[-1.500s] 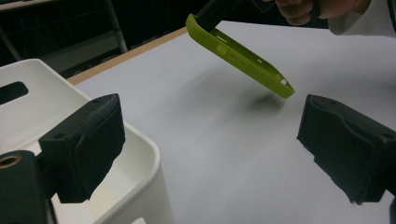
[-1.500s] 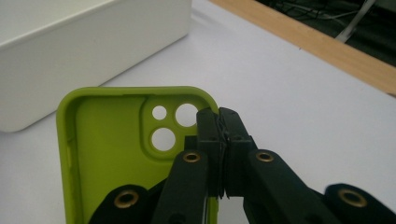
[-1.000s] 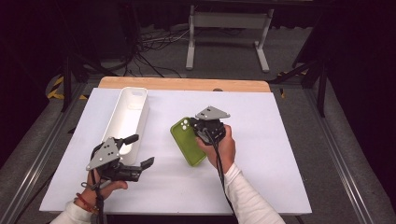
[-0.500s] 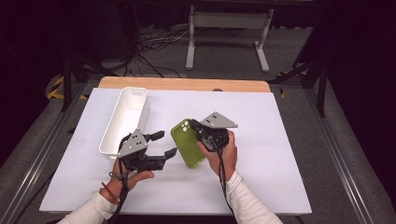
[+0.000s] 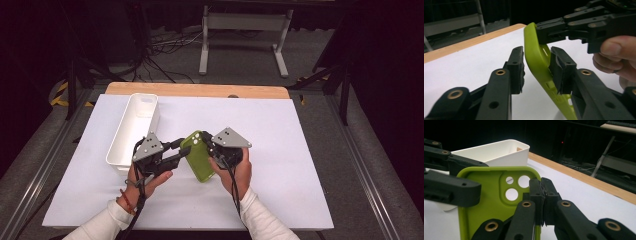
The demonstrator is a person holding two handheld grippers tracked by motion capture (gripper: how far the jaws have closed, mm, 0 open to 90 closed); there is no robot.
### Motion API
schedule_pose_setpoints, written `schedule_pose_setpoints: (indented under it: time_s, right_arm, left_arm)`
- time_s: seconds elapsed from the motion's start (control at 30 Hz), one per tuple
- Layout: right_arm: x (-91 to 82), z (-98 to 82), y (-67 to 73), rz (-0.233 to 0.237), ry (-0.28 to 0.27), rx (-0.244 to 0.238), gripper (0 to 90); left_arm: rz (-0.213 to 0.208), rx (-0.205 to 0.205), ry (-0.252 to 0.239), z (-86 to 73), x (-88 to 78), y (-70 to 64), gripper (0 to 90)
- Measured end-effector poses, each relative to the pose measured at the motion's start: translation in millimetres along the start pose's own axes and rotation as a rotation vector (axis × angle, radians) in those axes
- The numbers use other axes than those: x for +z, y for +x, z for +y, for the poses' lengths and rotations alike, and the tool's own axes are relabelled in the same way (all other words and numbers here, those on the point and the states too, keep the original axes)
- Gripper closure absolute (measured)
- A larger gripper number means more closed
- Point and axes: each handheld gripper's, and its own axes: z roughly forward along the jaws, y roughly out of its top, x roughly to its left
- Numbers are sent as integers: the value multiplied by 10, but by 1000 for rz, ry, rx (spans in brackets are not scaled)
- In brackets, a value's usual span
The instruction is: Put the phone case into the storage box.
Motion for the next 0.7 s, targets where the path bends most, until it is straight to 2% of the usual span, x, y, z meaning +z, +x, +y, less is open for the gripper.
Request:
schedule_pose_setpoints:
  time_s: [0.2,0.27,0.33,0.37,0.6,0.7]
  right_arm:
    - [-64,-19,32,-6,-36,7,878]
    - [-85,-18,47,-9,-50,4,875]
    - [-110,-10,69,-11,-65,-4,873]
    - [-118,-8,78,-13,-71,-8,872]
    - [-164,8,128,-16,-97,-25,864]
    - [-183,17,129,-4,-103,-25,858]
  left_arm:
    - [11,-12,-11,-1,-22,32,720]
    - [19,-3,-13,6,-38,48,730]
    - [25,-11,-18,11,-47,49,738]
    - [31,1,-19,21,-58,58,742]
    - [12,-4,-31,44,-101,85,761]
    - [14,28,-31,78,-129,87,764]
